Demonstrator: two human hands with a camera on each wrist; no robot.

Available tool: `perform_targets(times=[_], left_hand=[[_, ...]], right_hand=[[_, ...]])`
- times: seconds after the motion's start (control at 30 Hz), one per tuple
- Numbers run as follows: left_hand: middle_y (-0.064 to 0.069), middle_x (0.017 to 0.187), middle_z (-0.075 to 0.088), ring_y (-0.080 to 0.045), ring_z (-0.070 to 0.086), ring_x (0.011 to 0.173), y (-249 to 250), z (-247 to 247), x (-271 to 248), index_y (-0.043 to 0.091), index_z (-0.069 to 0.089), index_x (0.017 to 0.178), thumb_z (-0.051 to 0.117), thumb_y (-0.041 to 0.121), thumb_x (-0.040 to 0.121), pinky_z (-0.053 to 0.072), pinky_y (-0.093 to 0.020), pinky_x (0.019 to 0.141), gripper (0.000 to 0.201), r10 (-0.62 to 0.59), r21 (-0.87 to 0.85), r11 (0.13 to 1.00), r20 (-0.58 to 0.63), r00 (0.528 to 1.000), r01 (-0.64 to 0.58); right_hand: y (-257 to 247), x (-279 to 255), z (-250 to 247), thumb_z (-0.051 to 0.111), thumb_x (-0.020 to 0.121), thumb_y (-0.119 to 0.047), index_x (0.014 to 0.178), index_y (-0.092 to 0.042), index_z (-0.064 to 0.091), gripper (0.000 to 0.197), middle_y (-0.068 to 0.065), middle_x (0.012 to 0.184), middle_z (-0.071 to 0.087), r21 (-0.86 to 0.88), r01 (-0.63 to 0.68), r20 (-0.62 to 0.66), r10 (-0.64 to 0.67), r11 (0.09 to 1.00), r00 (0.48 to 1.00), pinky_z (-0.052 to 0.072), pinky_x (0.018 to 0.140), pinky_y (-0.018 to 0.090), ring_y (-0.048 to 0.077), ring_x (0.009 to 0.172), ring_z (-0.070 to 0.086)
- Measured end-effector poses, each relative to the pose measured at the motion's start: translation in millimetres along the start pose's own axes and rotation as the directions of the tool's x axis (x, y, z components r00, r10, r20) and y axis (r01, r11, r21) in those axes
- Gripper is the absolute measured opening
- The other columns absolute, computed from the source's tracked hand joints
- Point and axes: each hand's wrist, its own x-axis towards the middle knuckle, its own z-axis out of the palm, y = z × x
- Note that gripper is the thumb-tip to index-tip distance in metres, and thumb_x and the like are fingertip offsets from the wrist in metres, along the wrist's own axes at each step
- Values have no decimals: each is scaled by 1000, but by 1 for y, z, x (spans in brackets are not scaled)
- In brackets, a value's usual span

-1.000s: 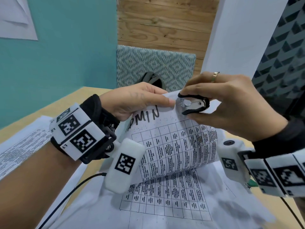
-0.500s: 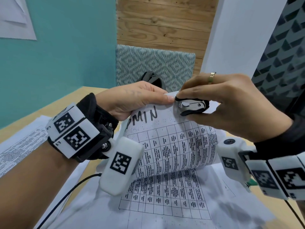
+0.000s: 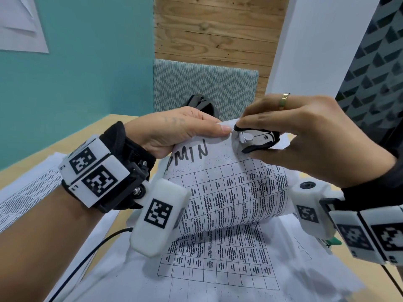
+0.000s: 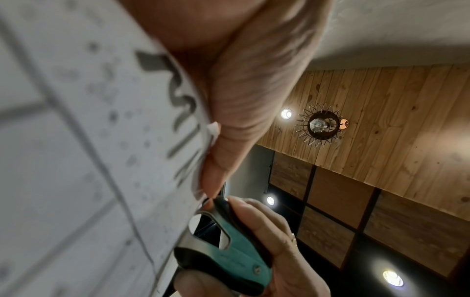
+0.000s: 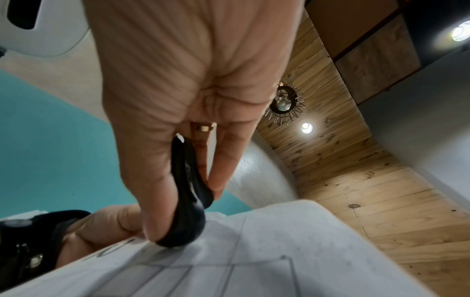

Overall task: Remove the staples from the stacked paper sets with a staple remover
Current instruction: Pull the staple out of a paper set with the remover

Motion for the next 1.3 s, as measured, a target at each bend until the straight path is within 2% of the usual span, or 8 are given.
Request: perform_targets(times=[0.3,0.47,0.57,0.8,0.97,1.1,1.2,1.3], left_hand=[[-12,80,71,-20,66,67,1,-3,-2,-1,68,87,61,19,71,56,-29,69,26,-28,13,1000,-19,999,28],[-10,77,67,-19,62,66,1,-1,-3,1,67,82,61,19,72,54,-25,64,22,-18,26,999,-21,1000,19],[-4,68,69,-12,64,61,0,0,-3,7,71,69,59,16,73,54,-20,60,15,4,7,1000,-7,1000,-4],[2,62,68,-6,64,57,2,0,-4,12,70,58,55,13,75,50,-14,57,23,27,-18,1000,43,999,-26],[-4,72,72,-9,68,64,2,0,-3,-4,64,82,58,12,77,55,-18,62,18,1,-32,999,35,999,0],[-24,107,65,-28,62,90,-2,-2,-2,-7,63,106,65,14,74,51,-35,87,39,-9,64,998,7,1000,8],[-20,104,67,-21,64,87,-7,3,1,-6,64,107,70,6,73,53,-27,82,36,52,77,996,-1,999,-52],[-7,80,71,-12,67,70,-8,4,2,2,69,87,65,8,69,53,-19,64,20,88,34,996,-27,996,-87]], right_hand=[[-1,1,1,74,68,-15,99,-6,73,32,6,95,68,11,3,-22,-3,1000,1000,45,62,32,28,61,63],[-2,1,1,74,68,-15,97,-6,73,31,6,93,69,13,10,-29,-10,1000,1000,44,62,32,28,62,64],[-3,1,2,75,67,-15,95,-6,74,29,6,91,70,1,16,-30,-16,1000,999,44,60,32,27,62,64],[-5,1,1,75,65,-14,91,-6,75,27,6,86,71,-38,45,-52,-47,998,998,44,57,33,26,62,65],[-7,1,2,73,66,-11,83,-6,74,17,8,81,71,-40,33,-74,-36,999,997,52,51,36,28,59,64],[-9,2,3,72,68,-14,83,-5,74,18,9,78,70,8,-5,-63,6,1000,998,52,53,37,29,60,64],[-11,3,4,71,70,-18,86,-6,73,19,6,80,68,34,-33,-27,34,999,999,50,55,37,25,65,64],[-10,4,9,69,71,-19,92,-7,68,25,4,87,65,45,-84,-11,85,995,996,49,60,39,20,70,60]])
